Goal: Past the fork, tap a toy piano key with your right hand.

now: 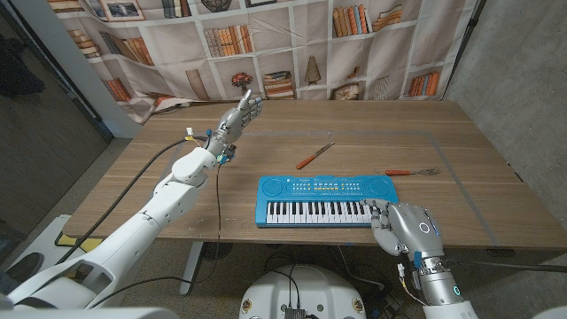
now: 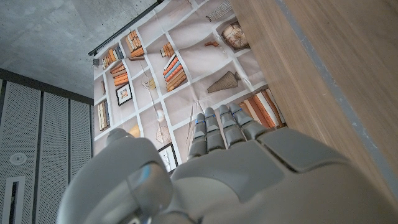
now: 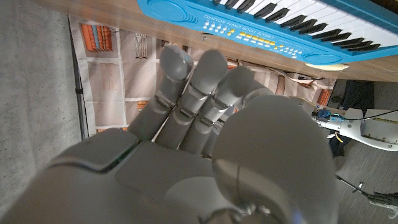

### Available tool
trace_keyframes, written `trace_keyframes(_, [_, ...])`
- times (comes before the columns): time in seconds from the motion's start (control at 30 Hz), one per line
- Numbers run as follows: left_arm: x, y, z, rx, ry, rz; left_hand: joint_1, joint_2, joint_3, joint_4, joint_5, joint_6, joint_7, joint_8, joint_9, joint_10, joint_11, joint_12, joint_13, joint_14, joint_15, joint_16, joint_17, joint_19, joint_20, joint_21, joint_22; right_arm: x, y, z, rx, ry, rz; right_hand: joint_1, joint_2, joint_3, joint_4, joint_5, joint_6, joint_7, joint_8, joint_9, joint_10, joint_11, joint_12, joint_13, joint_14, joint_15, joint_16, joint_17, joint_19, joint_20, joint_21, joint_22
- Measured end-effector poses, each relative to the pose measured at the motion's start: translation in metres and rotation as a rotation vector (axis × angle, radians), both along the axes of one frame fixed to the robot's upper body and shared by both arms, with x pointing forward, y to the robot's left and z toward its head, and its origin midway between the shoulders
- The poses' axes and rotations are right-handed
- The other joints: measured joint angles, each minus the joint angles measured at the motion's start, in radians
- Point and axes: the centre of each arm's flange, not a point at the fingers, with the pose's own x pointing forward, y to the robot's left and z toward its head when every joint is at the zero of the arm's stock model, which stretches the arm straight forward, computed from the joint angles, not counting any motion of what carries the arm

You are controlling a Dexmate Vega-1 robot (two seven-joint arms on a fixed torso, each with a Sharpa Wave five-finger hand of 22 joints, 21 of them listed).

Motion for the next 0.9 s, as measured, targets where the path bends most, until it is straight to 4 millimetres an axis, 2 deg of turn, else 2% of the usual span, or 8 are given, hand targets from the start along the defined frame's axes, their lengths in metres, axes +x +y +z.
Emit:
trace_keyframes(0.1, [0.000,0.001,0.000,-0.002,0.002,0.001,0.000,0.000,0.000,0.000,0.000,0.000,0.000,0.000,0.000,0.000,0.000,0.000,0.000,0.000,0.000,0.000,0.000,0.001,0.001,0.000,0.000,0.002,0.000,0.001,-0.006,0.029,-0.005,-0.005,-0.005,0.002,-0.002,0.004,-0.015,0.000,0.000,0.000,0.000,0.000,0.008,-0.005,0.000,0.000,0.003,0.000,0.000,0.000,0.000,-0.006])
trace_keyframes(0.33, [0.001,0.002,-0.002,-0.003,0.005,0.004,0.000,0.000,0.000,0.000,0.000,0.005,-0.005,0.000,0.000,0.000,0.000,-0.001,0.000,0.000,0.000,0.000,0.000,0.001,0.001,-0.004,0.000,0.005,-0.001,0.001,-0.012,0.086,-0.017,-0.026,-0.007,0.047,0.009,0.045,-0.023,0.002,0.000,0.000,0.013,0.012,0.059,-0.018,0.000,0.000,0.056,0.045,0.000,0.000,0.028,0.023])
trace_keyframes(0.4, [0.002,0.002,-0.002,-0.003,0.006,0.004,0.000,0.000,0.000,0.000,0.000,0.005,-0.005,0.000,0.000,0.000,0.000,-0.001,0.000,0.000,0.000,0.000,0.000,0.001,0.001,-0.004,0.000,0.006,-0.001,0.002,-0.018,0.102,-0.017,-0.030,-0.007,0.053,0.003,0.052,-0.026,0.004,0.000,-0.003,0.013,0.012,0.067,-0.021,0.000,0.000,0.063,0.053,0.004,0.004,0.031,0.023])
trace_keyframes(0.6, [0.001,0.003,-0.001,-0.001,0.004,0.005,0.000,0.000,0.000,0.000,0.000,0.005,-0.005,0.000,0.000,0.000,0.000,-0.001,0.000,0.000,0.000,0.000,0.000,0.001,0.001,-0.007,0.000,0.009,-0.001,0.002,-0.023,0.136,-0.020,-0.041,-0.006,0.087,0.002,0.060,-0.153,0.005,-0.010,-0.009,0.012,0.012,0.109,-0.042,0.005,0.005,0.082,0.040,0.023,0.000,0.055,0.058])
trace_keyframes(0.73, [0.002,0.003,-0.001,0.000,0.006,0.006,0.003,0.003,0.000,0.000,0.000,0.005,-0.005,0.000,0.000,0.004,-0.005,-0.001,0.000,0.000,0.000,0.000,0.000,0.001,0.001,-0.008,0.000,0.011,-0.002,0.001,-0.023,0.164,-0.028,-0.045,-0.002,0.089,0.005,0.060,-0.192,0.003,-0.010,-0.009,0.012,0.012,0.127,-0.056,0.005,0.005,0.104,0.042,0.024,-0.002,0.047,0.038])
trace_keyframes(0.9, [0.002,0.003,0.000,0.004,0.006,0.006,0.012,0.012,0.000,0.000,0.000,0.005,-0.005,0.000,0.000,0.004,-0.005,-0.001,0.000,0.005,-0.005,0.000,0.000,0.001,0.001,-0.008,0.000,0.013,-0.003,0.000,-0.027,0.194,-0.033,-0.049,-0.007,0.089,0.005,0.066,-0.195,0.005,0.002,-0.009,0.012,0.012,0.147,-0.072,0.005,0.005,0.104,0.042,0.024,-0.002,0.043,0.006])
